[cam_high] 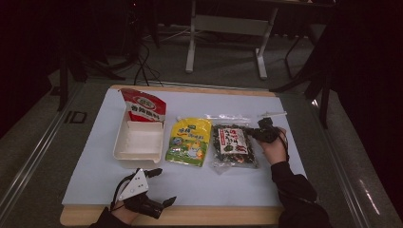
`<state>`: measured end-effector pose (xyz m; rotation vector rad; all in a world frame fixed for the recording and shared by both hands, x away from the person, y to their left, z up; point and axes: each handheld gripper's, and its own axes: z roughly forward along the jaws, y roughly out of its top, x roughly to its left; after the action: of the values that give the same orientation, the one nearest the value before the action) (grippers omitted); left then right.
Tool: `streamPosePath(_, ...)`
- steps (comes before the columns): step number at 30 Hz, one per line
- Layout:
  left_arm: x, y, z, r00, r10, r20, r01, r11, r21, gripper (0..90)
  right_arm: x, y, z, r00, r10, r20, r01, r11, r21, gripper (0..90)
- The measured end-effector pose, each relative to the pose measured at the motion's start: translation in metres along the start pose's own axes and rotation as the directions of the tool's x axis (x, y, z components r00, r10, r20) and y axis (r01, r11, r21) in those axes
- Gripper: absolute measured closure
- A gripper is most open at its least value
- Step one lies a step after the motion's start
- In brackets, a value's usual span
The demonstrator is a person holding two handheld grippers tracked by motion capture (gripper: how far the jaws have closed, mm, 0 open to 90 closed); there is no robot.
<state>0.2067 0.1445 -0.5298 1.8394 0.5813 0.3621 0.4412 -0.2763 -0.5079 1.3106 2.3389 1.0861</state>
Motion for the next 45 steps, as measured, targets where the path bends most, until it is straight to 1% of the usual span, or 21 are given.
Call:
streamPosePath(8,0.001,-0.001,0.001,1.0,-0.002,0.003,0.002,1.0,0.006,1.6,-0.011,0.029,0.019,0.9995,0.007,0.03,-0.007,1.0,-0.006,90.0)
streamPosePath(12,0.0,-0.002,0.001,1.0,-0.004,0.006,0.004,1.0,0.008,1.6,-0.018,0.044,0.032,0.9991,0.024,0.035,-0.024,1.0,-0.006,90.0)
streamPosePath(13,0.0,-0.002,0.001,0.9999,-0.008,0.007,0.008,1.0,0.006,1.6,-0.019,0.047,0.034,0.9994,0.022,0.028,-0.022,1.0,-0.01,90.0)
streamPosePath(15,0.0,-0.002,0.001,0.9999,-0.01,0.006,0.01,0.9999,0.005,1.6,-0.022,0.054,0.039,0.9989,0.024,0.041,-0.024,1.0,-0.005,90.0)
streamPosePath(19,0.0,-0.003,0.001,0.9999,-0.011,0.006,0.011,0.9999,0.01,1.6,-0.027,0.063,0.048,0.9984,0.024,0.052,-0.024,1.0,0.004,90.0)
streamPosePath(22,0.001,-0.004,0.0,0.9998,-0.02,0.003,0.02,0.9998,0.008,1.6,-0.031,0.068,0.057,0.9974,0.037,0.063,-0.038,0.999,0.011,90.0)
streamPosePath(26,0.002,-0.004,-0.001,0.9998,-0.021,-0.002,0.021,0.9997,0.007,1.6,-0.038,0.074,0.07,0.9947,0.059,0.084,-0.062,0.998,0.029,90.0)
streamPosePath(28,0.002,-0.005,-0.001,0.9997,-0.026,-0.005,0.026,0.9997,0.006,1.6,-0.039,0.076,0.075,0.994,0.066,0.087,-0.07,0.997,0.041,90.0)
streamPosePath(30,0.003,-0.005,-0.001,0.9996,-0.029,-0.004,0.029,0.9996,0.006,1.6,-0.041,0.077,0.08,0.9937,0.064,0.093,-0.069,0.996,0.051,89.9)
streamPosePath(32,0.003,-0.006,-0.001,0.9995,-0.032,-0.005,0.032,0.9995,0.007,1.6,-0.041,0.079,0.084,0.9939,0.067,0.088,-0.073,0.995,0.065,90.0)
streamPosePath(36,0.004,-0.005,-0.002,0.9994,-0.034,-0.011,0.034,0.9994,0.002,1.6,-0.038,0.081,0.088,0.9949,0.053,0.086,-0.061,0.994,0.09,90.0)
streamPosePath(39,0.004,-0.005,-0.003,0.9993,-0.035,-0.014,0.035,0.9994,-0.001,1.6,-0.036,0.081,0.091,0.9955,0.045,0.084,-0.055,0.99,0.129,90.0)
streamPosePath(42,0.003,-0.005,-0.003,0.9995,-0.029,-0.013,0.029,0.9996,-0.001,1.6,-0.035,0.08,0.089,0.9959,0.057,0.07,-0.066,0.989,0.135,90.0)
streamPosePath(45,0.004,-0.005,-0.003,0.9996,-0.028,-0.01,0.028,0.9996,0.001,1.6,-0.029,0.079,0.086,0.9979,0.032,0.057,-0.041,0.986,0.163,90.0)
